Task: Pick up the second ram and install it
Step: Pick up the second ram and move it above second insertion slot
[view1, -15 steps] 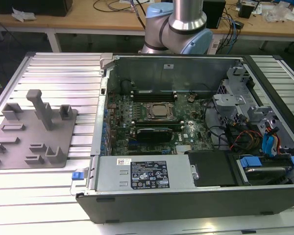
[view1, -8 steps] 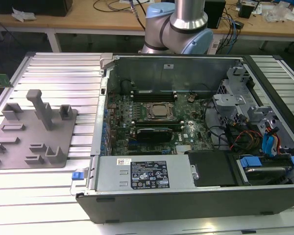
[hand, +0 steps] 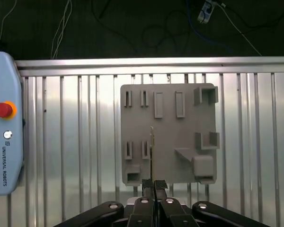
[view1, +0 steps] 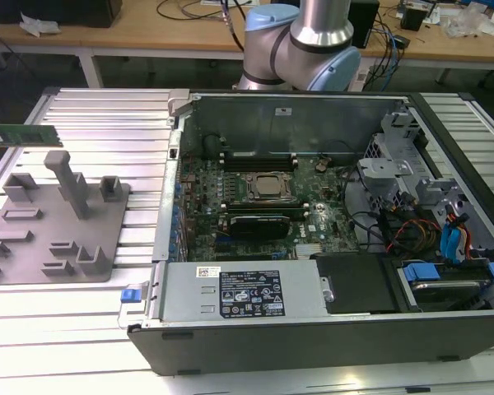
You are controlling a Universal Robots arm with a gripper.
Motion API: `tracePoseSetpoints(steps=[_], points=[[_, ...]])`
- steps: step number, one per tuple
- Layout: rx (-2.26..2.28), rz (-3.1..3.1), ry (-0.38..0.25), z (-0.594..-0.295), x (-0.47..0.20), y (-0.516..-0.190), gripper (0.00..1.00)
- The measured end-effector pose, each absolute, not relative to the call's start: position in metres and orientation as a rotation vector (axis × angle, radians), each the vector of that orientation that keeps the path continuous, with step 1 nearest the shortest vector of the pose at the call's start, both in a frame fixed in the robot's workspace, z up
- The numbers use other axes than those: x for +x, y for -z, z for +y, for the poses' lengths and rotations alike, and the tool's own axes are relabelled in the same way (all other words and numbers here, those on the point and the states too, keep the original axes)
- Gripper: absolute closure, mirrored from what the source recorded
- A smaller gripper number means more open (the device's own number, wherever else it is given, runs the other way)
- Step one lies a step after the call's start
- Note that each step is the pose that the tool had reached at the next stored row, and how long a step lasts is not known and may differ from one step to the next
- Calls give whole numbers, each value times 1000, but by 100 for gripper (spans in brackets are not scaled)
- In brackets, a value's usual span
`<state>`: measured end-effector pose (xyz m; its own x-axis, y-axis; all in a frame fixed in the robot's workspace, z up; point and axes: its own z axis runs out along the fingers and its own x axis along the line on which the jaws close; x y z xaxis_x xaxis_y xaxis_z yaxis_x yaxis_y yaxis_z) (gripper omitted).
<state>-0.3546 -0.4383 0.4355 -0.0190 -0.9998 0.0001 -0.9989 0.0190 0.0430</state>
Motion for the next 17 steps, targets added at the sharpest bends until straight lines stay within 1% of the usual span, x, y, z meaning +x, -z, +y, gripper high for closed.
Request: tracePoseSetpoints(steps=[12,17], points=[[2176,-2218,53,-438,-294,-436,91],[2174,-2216,58,-438,-248,-435,91]])
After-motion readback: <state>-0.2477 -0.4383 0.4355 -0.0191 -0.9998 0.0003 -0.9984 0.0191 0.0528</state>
